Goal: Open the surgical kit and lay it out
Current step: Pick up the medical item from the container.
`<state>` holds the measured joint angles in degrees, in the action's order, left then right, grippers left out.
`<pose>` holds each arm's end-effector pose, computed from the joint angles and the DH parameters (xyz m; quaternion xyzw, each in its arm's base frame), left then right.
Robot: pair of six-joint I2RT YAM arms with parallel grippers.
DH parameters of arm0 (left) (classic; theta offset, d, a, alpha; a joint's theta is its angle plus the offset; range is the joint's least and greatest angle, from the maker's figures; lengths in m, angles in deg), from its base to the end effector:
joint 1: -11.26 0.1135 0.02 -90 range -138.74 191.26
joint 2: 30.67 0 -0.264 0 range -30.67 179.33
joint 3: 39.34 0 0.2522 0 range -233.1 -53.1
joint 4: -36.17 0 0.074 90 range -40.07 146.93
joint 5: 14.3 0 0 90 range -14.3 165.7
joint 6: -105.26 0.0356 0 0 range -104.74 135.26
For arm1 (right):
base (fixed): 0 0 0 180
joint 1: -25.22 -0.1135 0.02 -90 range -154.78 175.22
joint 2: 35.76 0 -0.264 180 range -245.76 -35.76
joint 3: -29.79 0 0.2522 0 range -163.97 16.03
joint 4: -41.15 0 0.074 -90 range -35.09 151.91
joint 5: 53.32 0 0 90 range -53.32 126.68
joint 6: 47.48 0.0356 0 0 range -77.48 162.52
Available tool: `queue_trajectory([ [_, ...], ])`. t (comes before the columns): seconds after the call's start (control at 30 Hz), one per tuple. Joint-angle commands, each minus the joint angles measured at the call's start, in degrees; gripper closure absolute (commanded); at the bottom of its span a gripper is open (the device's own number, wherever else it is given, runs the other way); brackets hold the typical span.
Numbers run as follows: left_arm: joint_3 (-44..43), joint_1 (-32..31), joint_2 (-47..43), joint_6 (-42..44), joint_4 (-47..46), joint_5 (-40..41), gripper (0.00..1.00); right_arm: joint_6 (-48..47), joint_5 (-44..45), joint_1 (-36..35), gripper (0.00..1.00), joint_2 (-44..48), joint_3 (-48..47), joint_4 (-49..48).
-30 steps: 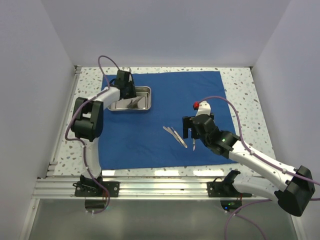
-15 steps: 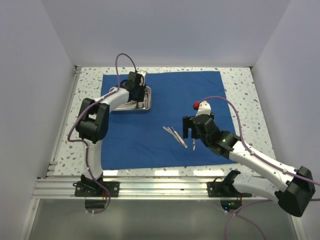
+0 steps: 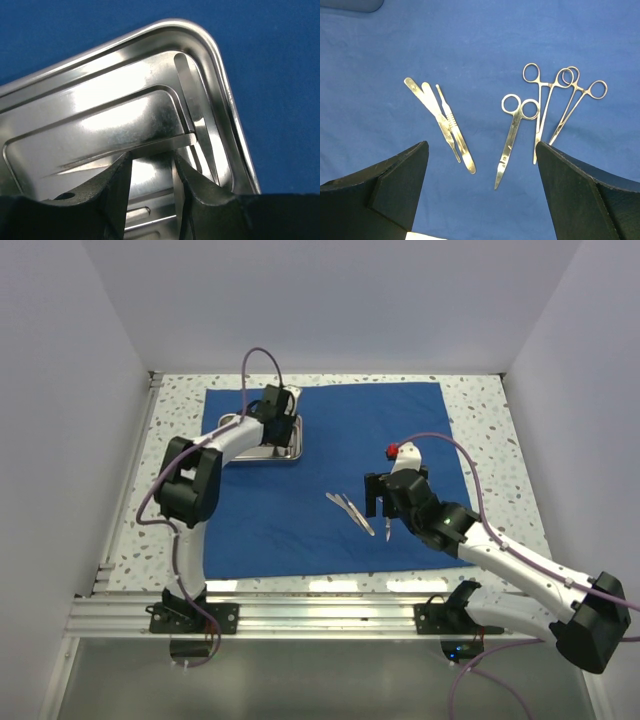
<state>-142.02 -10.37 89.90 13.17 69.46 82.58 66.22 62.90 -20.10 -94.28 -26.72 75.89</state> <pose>0.4318 -0.1666 0.1781 0.1401 0.9312 -0.0128 0.3363 0.1652 0.1447 0.2664 -0.0634 0.8743 0.0802 0.4745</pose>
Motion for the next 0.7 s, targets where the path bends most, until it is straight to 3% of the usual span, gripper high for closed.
queue_trajectory([
  [0.0, 1.4, 0.0, -6.9, -7.6, -1.2, 3.8, 0.59, -0.6, 0.5, 0.1, 0.07, -0.5, 0.4, -2.7],
  [0.2, -2.2, 0.2, -5.4, -21.6, 7.9, 15.4, 0.55, -0.2, -0.6, 0.1, 0.07, 0.2, 0.9, -3.1],
  [0.37, -3.3, 0.4, -2.3, -25.2, 9.9, 15.3, 0.50, -0.4, -1.3, 0.1, 0.07, 1.7, 1.5, -3.0],
  [0.43, -3.5, 0.6, -1.6, -26.7, 10.3, 15.0, 0.43, -0.4, -1.7, 0.1, 0.07, 2.0, 1.7, -3.0],
  [0.5, -3.5, 1.1, -1.1, -28.2, 10.4, 14.8, 0.28, -0.4, -2.4, 0.1, 0.07, 2.3, 1.8, -3.0],
  [0.67, -3.0, 2.6, 0.3, -28.8, 8.2, 13.7, 0.27, -0.2, -3.3, 0.1, 0.07, 3.3, 2.3, -3.4],
])
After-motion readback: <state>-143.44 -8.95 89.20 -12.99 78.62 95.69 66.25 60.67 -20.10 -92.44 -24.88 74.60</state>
